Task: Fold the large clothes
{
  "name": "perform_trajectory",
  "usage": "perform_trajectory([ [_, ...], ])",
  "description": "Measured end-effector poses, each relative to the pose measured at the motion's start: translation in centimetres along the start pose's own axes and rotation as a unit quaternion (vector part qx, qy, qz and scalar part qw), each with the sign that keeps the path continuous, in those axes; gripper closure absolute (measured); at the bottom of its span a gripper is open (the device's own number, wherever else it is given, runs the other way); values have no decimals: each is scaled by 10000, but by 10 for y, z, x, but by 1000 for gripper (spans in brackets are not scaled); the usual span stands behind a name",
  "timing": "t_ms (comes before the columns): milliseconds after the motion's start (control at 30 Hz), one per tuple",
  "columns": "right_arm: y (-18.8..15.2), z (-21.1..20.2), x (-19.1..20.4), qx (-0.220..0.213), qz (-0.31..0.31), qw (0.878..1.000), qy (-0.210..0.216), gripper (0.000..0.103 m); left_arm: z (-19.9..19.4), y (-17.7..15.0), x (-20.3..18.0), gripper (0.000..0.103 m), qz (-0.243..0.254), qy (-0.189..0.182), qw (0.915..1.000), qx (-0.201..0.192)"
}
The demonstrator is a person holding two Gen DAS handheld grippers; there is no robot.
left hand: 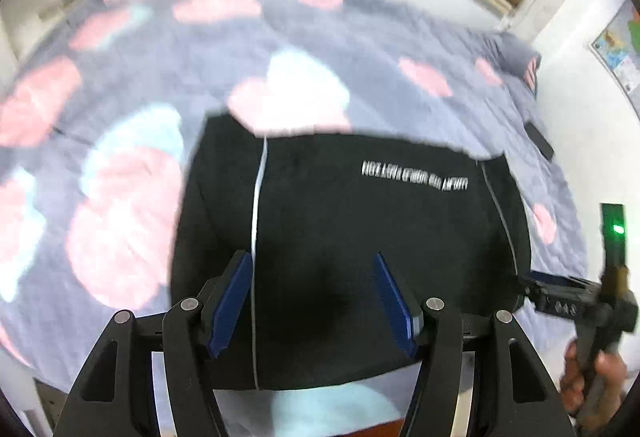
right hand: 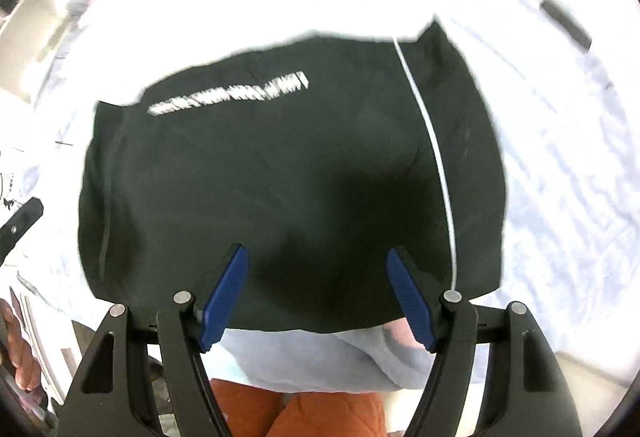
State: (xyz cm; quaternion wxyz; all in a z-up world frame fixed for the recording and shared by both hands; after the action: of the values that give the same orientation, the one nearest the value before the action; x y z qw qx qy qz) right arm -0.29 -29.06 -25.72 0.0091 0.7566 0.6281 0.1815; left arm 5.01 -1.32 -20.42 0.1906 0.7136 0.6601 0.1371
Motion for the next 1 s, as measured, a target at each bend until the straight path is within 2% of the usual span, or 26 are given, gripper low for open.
perform_trajectory([
  [67, 7, -22, 15, -253, -149, 9995, -69, 29, -25, 8, -5, 39, -71, 204, 9993, -312],
  [133, 8, -43, 32, -497, -249, 9984, -109, 28, -48, 10, -13, 39, -118, 250, 9981, -547],
  [300, 23, -109, 62, -1224, -576, 9906, -220, 27, -98, 27, -45, 38, 279, 482, 9967, -596],
  [367, 29, -131, 69, -1483, -697, 9860, -313, 21, -124, 33, -53, 37, 374, 460, 9949, -819],
  [433, 34, -150, 75, -1692, -759, 9817, -427, 19, -146, 43, -60, 33, 470, 450, 9923, -1049],
  [533, 35, -175, 83, -1948, -727, 9775, -365, 17, -166, 49, -62, 30, 294, 494, 9889, -1370],
  [667, 31, -187, 86, -2098, -703, 9744, -409, 14, -163, 45, -63, 29, 66, 450, 9896, -1363],
  [1000, 21, -153, 82, -1649, -556, 9843, -301, 14, -143, 33, -54, 29, -89, 699, 9915, -1092],
])
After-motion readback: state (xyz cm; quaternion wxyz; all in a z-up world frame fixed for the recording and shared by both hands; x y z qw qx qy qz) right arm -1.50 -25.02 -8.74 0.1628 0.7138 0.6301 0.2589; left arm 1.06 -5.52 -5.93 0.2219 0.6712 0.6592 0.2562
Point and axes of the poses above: each gripper's, at about its wrist camera, not at the fingertips, and z roughly the way its jaws point, x to its left, y to its top, the point moved 8 cm from there along z, roughly the way its jaws point, and after that the axes turned 9 degrees about y, right-handed, at the moved point
